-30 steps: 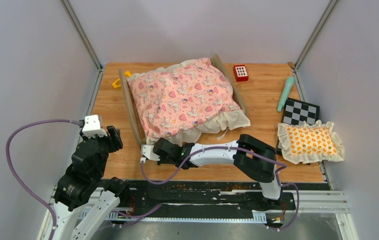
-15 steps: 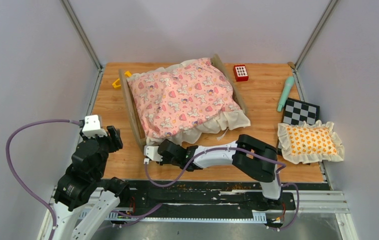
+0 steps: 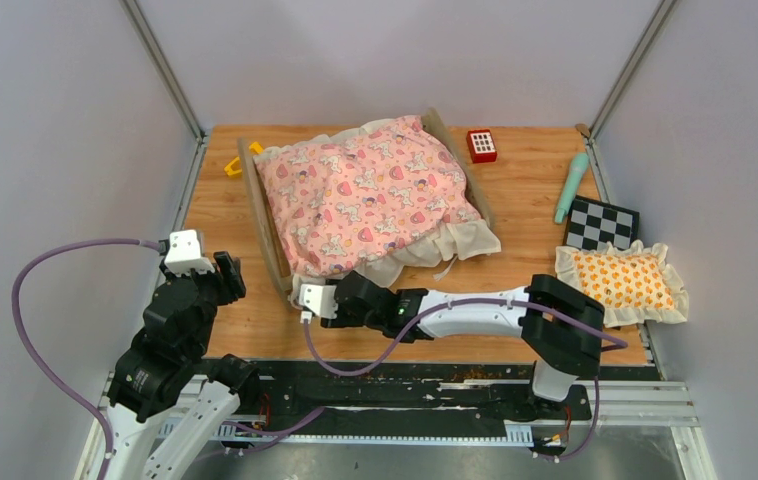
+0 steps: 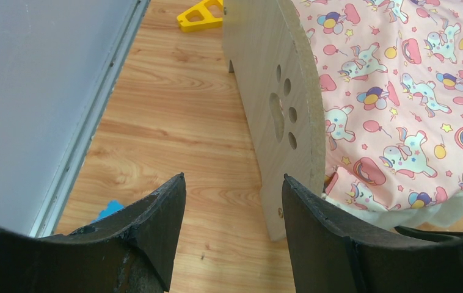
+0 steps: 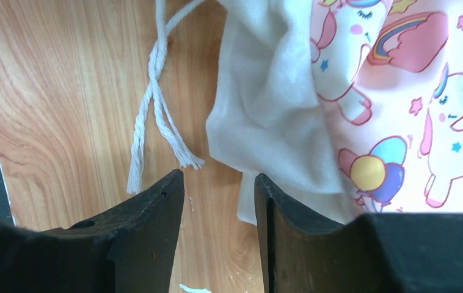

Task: Set up the pet bed
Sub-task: Tie the ropes to the bed frame.

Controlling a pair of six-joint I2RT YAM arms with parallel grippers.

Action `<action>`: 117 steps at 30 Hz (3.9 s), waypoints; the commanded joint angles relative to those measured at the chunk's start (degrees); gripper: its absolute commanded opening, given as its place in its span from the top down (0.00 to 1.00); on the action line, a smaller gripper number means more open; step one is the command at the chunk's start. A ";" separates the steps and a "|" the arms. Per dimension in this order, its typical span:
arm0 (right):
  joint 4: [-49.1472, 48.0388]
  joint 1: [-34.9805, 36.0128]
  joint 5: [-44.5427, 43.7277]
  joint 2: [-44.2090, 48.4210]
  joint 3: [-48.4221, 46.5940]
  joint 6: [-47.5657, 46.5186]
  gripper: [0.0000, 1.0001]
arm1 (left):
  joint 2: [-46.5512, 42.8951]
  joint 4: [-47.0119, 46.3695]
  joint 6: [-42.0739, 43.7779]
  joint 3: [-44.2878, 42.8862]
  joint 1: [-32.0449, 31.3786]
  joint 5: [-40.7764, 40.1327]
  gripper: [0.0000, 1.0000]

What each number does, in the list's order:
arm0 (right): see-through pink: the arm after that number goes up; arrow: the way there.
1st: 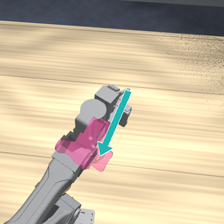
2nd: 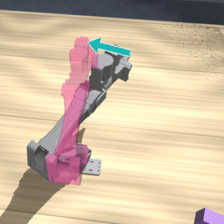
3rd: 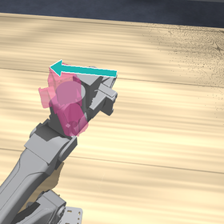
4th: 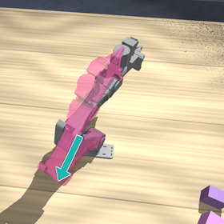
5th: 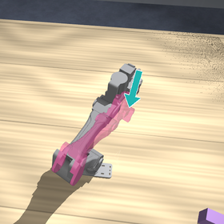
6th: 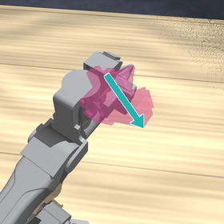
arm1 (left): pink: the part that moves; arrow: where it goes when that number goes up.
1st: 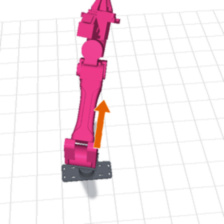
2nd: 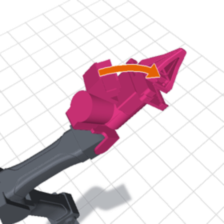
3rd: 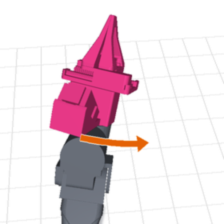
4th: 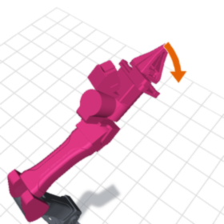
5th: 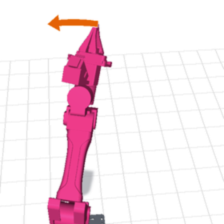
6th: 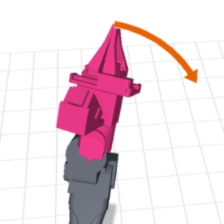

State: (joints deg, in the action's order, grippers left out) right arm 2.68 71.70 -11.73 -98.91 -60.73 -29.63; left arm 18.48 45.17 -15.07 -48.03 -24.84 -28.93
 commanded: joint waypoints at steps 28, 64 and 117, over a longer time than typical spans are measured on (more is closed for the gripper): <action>-8.48 2.81 3.31 -6.42 2.49 8.59 0.46 | -0.40 -1.60 -0.65 -0.13 -0.12 1.12 0.33; 13.91 -4.39 50.21 4.22 0.62 -38.93 0.43 | 0.34 -2.70 -1.78 0.19 -0.12 2.77 0.33; 30.52 -5.39 56.16 -22.11 -28.18 -47.77 1.00 | -7.14 -8.90 -2.94 6.58 -0.12 6.71 0.29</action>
State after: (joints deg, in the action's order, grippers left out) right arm 48.42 67.37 36.75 -125.12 -94.45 -86.65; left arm 14.44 41.76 -16.86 -43.09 -24.88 -24.62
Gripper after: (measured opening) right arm 0.009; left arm 0.706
